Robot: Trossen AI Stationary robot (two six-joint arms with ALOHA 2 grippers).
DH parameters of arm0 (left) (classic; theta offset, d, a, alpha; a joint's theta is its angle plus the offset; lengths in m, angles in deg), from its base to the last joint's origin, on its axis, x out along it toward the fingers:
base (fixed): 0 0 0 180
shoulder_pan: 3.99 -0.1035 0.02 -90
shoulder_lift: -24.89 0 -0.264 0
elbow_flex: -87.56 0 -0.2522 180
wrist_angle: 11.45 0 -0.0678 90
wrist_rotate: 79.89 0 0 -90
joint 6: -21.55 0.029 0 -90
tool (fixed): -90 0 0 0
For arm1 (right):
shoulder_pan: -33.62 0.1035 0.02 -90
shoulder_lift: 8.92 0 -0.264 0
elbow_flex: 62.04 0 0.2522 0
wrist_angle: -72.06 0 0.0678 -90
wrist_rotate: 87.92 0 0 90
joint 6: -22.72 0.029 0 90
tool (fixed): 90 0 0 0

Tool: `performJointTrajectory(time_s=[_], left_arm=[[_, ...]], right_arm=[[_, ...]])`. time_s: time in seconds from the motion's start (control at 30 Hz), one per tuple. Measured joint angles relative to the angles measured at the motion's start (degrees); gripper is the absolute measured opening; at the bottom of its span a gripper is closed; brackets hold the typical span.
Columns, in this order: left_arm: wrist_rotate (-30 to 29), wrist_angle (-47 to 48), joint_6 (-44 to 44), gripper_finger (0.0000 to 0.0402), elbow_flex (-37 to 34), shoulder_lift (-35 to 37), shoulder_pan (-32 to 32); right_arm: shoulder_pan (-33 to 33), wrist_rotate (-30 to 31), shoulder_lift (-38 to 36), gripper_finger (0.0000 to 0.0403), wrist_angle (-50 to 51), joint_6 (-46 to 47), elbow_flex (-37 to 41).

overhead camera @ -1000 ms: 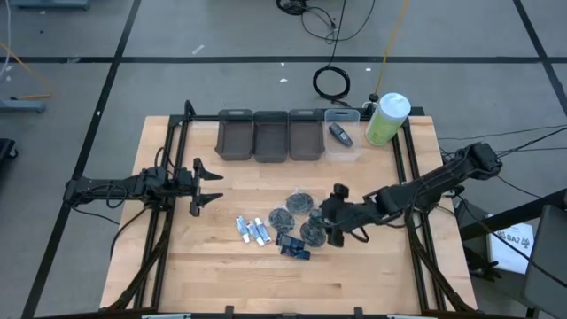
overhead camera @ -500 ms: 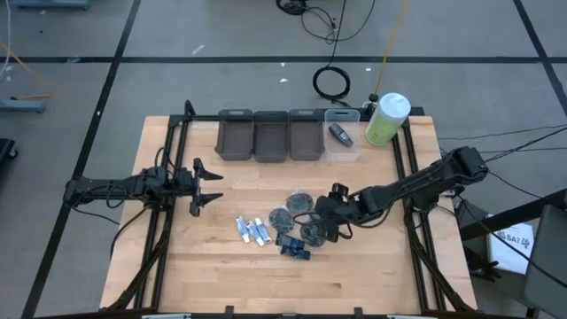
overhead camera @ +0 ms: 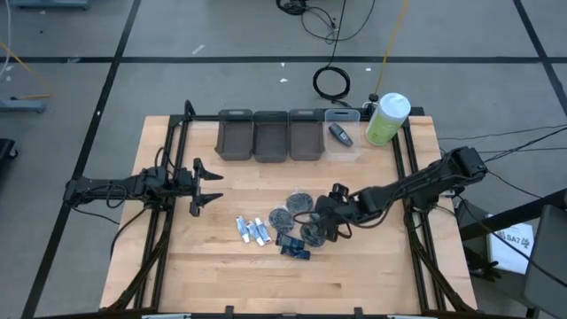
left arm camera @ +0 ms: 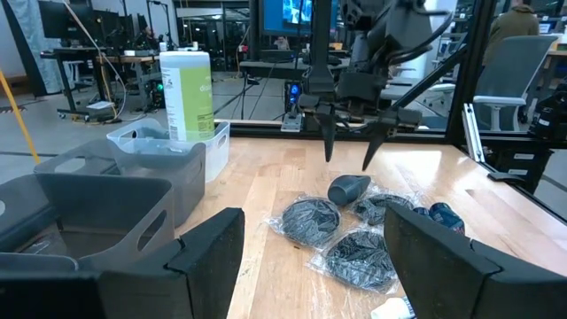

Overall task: Pick & Place Travel size toiletries
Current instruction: Put the deodorant into the transparent bin

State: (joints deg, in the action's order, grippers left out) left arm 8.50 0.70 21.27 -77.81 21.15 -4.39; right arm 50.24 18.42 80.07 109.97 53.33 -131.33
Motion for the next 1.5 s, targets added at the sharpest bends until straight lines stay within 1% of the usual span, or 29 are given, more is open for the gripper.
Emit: performJointTrajectory(time_s=[0.1, 0.2, 0.4, 0.63, 0.9, 1.03, 1.1, 1.17, 1.27, 1.5], left_arm=[[0.0, 0.0, 0.0, 0.0267, 0.0, 0.0, 0.0], [0.0, 0.0, 0.0, 0.0267, 0.0, 0.0, 0.0], [0.0, 0.0, 0.0, 0.0267, 0.0, 0.0, 0.0], [0.0, 0.0, 0.0, 0.0267, 0.0, 0.0, 0.0], [0.0, 0.0, 0.0, 0.0267, 0.0, 0.0, 0.0], [0.0, 0.0, 0.0, 0.0267, 0.0, 0.0, 0.0], [0.0, 0.0, 0.0, 0.0267, 0.0, 0.0, 0.0], [0.0, 0.0, 0.0, 0.0267, 0.0, 0.0, 0.0], [0.0, 0.0, 0.0, 0.0267, 0.0, 0.0, 0.0], [0.0, 0.0, 0.0, 0.0267, 0.0, 0.0, 0.0]], right_arm=[[0.0, -0.5, 0.0, 0.0254, -3.5, 0.2, 3.3], [0.0, -3.0, 0.0, 0.0254, -7.2, 0.4, 6.1], [0.0, -3.4, 0.0, 0.0254, -13.0, 1.5, 9.1], [0.0, -3.0, 0.0, 0.0254, -14.8, 1.4, 10.7], [0.0, -2.8, 0.0, 0.0254, -20.5, 1.7, 14.5], [0.0, -1.0, 0.0, 0.0254, -20.6, 1.4, 15.6], [0.0, 0.3, 0.0, 0.0254, -21.9, 0.3, 16.3], [0.0, 0.3, 0.0, 0.0253, -24.2, -0.8, 17.3], [0.0, 0.1, 0.0, 0.0246, -27.1, -1.7, 18.5], [0.0, 0.1, 0.0, 0.0211, -27.1, -1.8, 18.8]])
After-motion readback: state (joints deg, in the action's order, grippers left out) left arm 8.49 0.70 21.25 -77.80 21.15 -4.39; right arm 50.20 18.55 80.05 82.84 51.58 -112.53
